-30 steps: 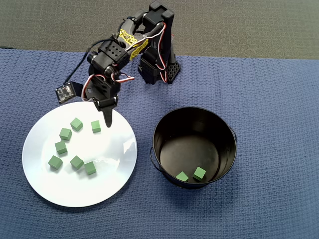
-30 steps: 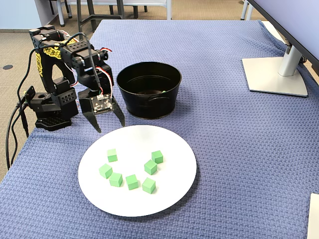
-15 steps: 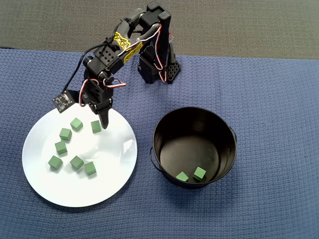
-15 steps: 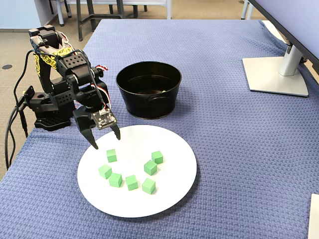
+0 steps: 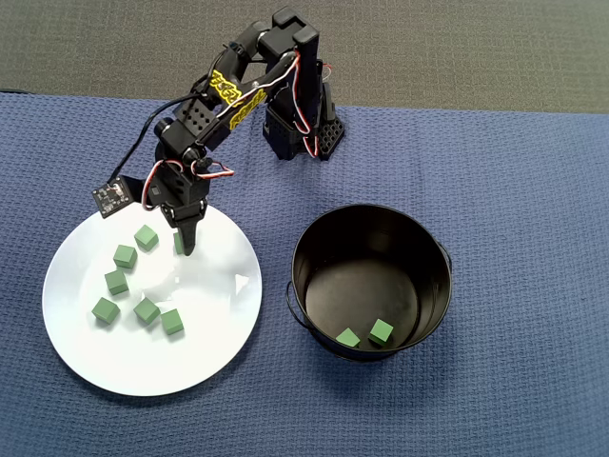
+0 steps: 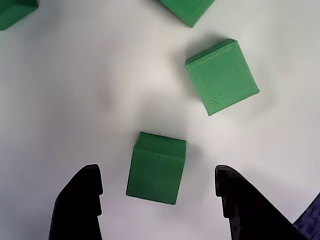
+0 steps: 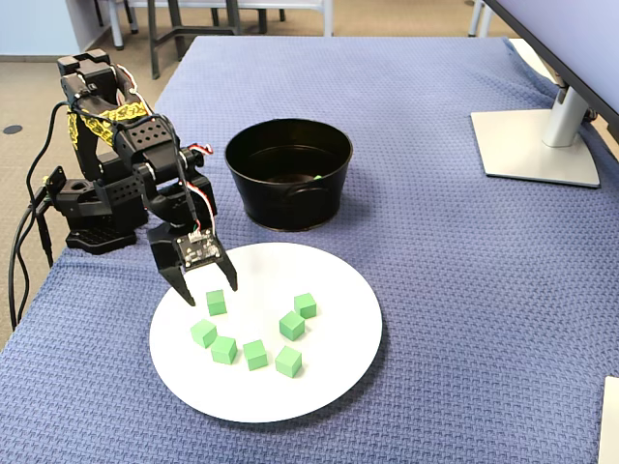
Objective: Pick up the green cubes from the white plate and place them in the black recipient
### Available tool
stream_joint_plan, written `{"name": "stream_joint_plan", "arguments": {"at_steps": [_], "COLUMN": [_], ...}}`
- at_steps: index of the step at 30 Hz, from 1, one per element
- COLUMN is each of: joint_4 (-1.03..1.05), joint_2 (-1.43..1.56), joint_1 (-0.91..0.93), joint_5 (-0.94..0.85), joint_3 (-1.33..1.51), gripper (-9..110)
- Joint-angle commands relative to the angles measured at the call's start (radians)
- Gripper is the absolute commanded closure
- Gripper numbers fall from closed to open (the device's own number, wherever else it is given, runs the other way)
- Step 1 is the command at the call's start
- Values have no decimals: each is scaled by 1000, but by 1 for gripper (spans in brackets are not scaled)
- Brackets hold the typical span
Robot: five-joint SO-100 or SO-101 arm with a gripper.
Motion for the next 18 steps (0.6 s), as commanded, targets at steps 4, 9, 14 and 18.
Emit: {"name": "stream_joint_plan", "arguments": {"at_steps": [4,9,14,18], "joint_4": [-66,-91,-104,-153], "joint_2": [-26,-37,-29,-15], "joint_1": [-20,-23,-25,-23], "joint_5": [58,67,61,51], "joint_3": [-2,15,52,92], "gripper": [83,84,89,101]}}
